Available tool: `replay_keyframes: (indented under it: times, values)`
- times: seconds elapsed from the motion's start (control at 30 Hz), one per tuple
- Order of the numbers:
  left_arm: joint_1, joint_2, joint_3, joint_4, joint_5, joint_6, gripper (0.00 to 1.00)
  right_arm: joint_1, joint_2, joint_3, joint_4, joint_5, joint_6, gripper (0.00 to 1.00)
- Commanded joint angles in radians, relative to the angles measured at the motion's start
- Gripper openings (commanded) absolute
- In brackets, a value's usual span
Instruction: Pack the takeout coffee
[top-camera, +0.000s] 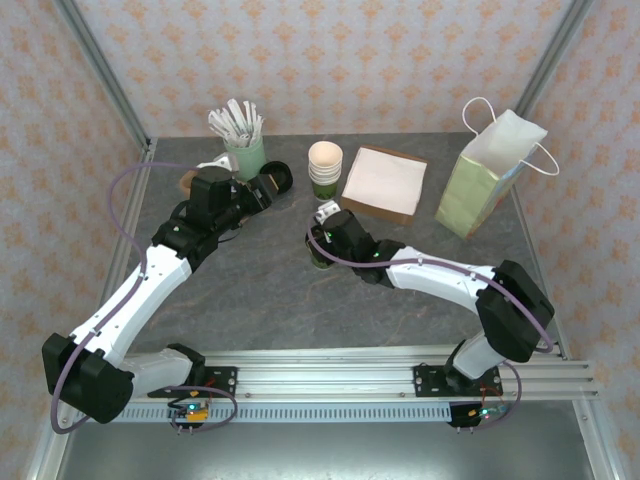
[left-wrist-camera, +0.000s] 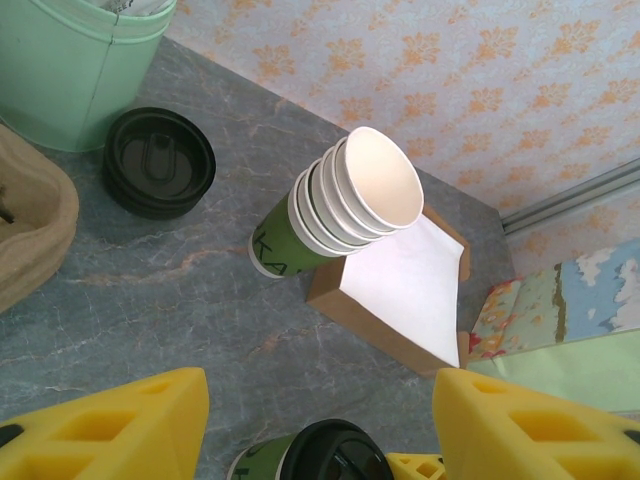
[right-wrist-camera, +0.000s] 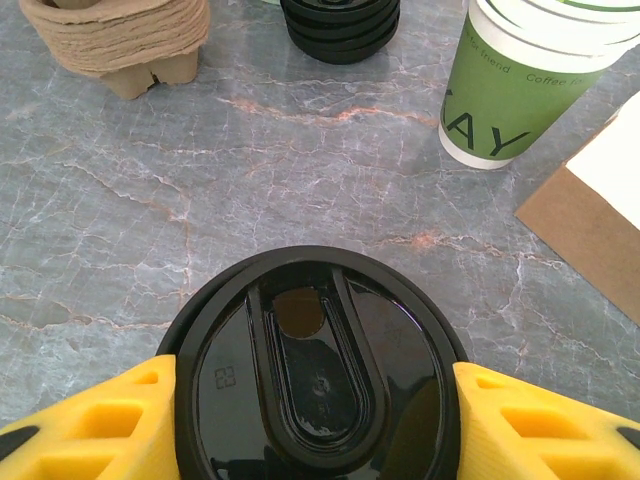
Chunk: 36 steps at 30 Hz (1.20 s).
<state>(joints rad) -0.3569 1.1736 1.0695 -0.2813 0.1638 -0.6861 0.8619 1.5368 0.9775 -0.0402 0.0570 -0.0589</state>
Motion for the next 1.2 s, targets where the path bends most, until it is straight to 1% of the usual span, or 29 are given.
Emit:
replay_keyframes:
  times: [0.0,0.23,0.77,0.97,1.17]
  values:
    - [0.010,-0.009,-0.017,-0.004,-0.006,0.010,0.62,0.006,0.010,-0.028,0.017,0.025,-0.015,0.56]
    - [0.010,-0.009,-0.018,-0.005,-0.005,0.010,0.62,0.009,0.003,-0.056,0.021,0.033,-0.019,0.56]
    - [0.010,-0.013,-0.029,0.000,-0.011,0.002,0.62,0.035,0.014,-0.204,0.047,0.104,0.027,0.55]
    - [0.010,0.005,-0.016,0.005,0.000,-0.001,0.62,0.067,0.040,-0.217,0.021,0.155,0.051,0.55]
    - [0.011,0.022,-0.009,0.011,0.010,-0.004,0.62,0.071,0.069,-0.230,-0.019,0.181,0.096,0.55]
